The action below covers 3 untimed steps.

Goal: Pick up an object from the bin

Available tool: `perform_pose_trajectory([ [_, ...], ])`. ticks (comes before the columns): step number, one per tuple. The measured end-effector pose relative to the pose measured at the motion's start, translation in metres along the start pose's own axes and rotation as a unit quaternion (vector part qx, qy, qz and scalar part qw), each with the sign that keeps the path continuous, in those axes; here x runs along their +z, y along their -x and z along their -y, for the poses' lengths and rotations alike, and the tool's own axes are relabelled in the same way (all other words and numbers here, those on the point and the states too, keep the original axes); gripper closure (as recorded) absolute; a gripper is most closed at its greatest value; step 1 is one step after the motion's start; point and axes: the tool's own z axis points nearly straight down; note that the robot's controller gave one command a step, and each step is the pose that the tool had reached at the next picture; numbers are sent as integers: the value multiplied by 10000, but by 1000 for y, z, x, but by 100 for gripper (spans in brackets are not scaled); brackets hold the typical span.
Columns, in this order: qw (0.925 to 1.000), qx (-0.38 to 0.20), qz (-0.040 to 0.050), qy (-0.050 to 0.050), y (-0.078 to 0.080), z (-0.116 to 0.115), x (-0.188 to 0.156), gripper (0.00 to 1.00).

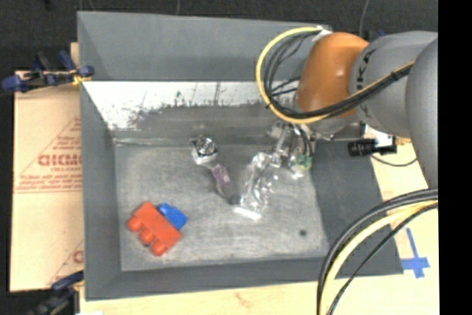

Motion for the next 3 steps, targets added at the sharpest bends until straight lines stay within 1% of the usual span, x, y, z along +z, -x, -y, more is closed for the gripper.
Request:
perform_pose_trajectory([
  [1, 9985, 540, 33, -1, 13, 15, 1, 0],
  [2, 9934, 1142, 67, 11, 14, 16, 1, 0],
  [3, 9721, 2344, -99, -44, -66, -7, -31, 0],
])
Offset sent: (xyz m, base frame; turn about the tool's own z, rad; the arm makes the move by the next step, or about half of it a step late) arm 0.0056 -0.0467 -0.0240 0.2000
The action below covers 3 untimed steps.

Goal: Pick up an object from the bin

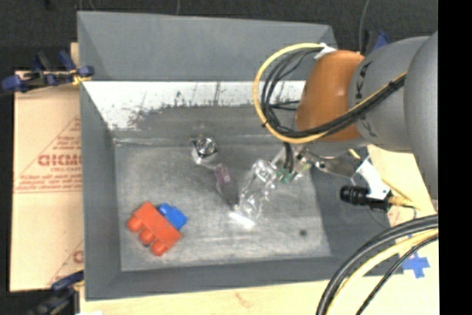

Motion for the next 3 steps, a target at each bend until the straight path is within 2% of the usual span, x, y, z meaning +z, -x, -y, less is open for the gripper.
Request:
perform_pose_trajectory([
  [1, 9972, 739, 63, 54, 12, 0, 22, 0],
  [2, 9972, 744, 89, 39, 15, 2, 22, 100],
  [3, 9921, 1254, 18, 4, 20, -12, -10, 100],
])
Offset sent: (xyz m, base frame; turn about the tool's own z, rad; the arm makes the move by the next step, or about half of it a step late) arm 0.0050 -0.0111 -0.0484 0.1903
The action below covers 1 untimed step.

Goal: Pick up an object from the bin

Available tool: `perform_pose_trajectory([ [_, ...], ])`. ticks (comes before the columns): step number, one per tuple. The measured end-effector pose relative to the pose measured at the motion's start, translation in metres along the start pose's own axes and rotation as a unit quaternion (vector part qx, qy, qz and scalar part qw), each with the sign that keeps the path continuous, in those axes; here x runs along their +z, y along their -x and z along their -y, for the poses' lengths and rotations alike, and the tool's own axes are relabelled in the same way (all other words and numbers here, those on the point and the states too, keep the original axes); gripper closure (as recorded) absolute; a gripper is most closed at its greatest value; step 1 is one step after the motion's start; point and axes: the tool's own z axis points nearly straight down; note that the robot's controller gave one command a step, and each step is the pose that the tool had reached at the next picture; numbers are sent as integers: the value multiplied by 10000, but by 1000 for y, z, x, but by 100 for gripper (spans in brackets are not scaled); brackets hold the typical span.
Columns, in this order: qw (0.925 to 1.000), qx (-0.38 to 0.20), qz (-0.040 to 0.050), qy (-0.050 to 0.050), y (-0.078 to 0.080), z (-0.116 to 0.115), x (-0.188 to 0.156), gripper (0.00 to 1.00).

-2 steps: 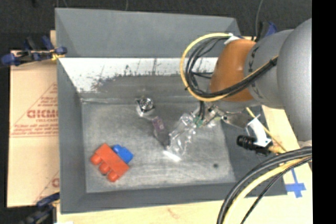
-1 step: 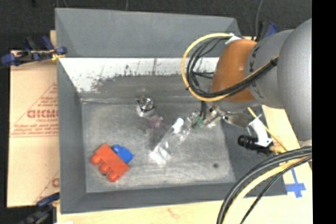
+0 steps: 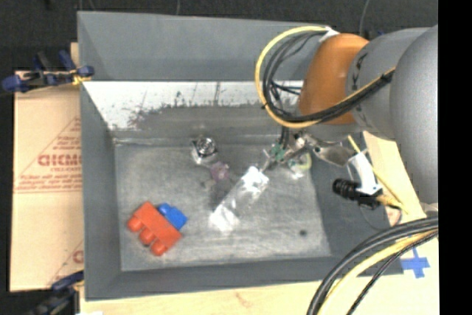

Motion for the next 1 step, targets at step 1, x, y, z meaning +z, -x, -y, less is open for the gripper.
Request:
perform_pose_trajectory([
  [1, 9992, -387, -22, -48, -29, 79, -1, 100],
])
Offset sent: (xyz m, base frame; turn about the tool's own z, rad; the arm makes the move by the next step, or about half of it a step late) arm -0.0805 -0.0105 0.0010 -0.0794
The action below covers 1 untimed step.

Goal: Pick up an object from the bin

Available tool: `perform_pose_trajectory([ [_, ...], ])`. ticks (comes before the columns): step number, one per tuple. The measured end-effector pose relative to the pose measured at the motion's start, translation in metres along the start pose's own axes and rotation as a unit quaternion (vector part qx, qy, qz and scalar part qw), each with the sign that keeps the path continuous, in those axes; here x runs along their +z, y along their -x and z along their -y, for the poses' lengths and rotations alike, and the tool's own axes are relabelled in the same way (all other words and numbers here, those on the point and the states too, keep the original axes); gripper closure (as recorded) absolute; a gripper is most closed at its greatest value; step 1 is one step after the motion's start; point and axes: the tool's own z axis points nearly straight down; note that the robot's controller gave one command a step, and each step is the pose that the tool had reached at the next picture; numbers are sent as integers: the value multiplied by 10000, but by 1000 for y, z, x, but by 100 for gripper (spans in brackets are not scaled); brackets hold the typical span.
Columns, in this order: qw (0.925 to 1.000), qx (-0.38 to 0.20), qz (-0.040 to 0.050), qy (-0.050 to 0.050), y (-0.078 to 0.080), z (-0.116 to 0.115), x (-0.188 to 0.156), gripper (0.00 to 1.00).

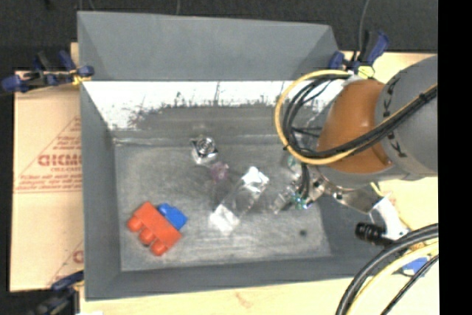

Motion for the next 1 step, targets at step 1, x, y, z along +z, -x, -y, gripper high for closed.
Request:
perform_pose_trajectory([
  [1, 10000, -8, 15, 27, 1, -4, 0, 0],
])
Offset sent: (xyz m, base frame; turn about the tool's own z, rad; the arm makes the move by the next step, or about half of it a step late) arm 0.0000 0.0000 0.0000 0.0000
